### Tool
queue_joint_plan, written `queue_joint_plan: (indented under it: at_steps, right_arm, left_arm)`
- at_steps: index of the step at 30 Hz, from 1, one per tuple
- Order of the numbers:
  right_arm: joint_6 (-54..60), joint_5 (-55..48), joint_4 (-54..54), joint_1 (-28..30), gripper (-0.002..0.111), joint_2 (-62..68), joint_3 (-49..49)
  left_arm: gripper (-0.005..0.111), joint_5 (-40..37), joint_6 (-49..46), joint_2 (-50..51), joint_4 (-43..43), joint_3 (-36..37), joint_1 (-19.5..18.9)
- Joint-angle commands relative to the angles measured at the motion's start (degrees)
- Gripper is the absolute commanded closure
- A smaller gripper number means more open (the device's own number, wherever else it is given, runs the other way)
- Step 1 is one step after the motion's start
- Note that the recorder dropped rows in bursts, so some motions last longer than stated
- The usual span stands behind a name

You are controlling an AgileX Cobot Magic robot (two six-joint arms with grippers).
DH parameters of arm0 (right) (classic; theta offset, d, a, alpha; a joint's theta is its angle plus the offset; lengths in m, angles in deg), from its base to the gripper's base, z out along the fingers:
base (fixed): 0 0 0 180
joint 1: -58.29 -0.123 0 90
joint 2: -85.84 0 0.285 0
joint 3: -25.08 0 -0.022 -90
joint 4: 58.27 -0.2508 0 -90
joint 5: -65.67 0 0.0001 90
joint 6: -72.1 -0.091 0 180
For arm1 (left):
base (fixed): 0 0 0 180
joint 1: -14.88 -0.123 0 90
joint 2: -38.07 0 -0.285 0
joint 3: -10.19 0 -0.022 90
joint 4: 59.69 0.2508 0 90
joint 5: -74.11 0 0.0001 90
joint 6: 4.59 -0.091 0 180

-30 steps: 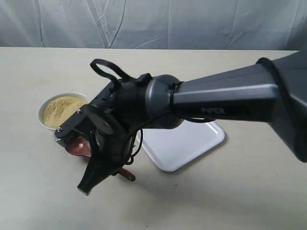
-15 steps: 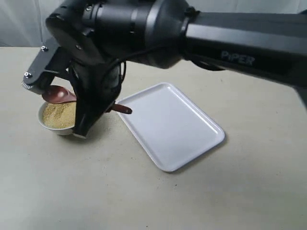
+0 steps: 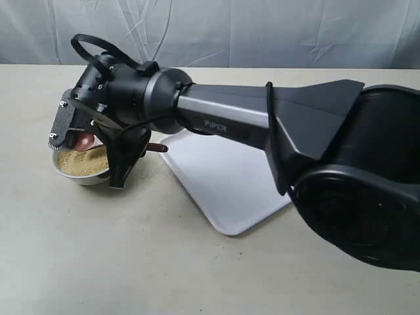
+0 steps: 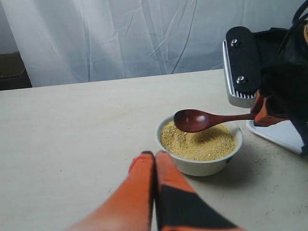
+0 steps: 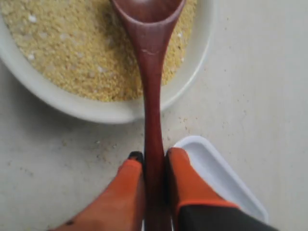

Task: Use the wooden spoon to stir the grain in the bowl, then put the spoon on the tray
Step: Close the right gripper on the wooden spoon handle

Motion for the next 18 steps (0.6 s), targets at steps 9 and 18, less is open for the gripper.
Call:
queue_joint_plan:
  at_steps: [9, 18]
  right_arm:
    - [0.4, 4.0, -0.6, 0.0, 0.082, 0.3, -0.5]
    - [-6.0, -2.9, -0.3, 0.0, 0.064, -2.3, -4.7]
  left_arm:
    - [0.107, 0.3, 0.0, -0.3, -0.1, 0.3, 0.0]
    - [0.107, 0.3, 0.0, -0.3, -0.1, 0.3, 0.0]
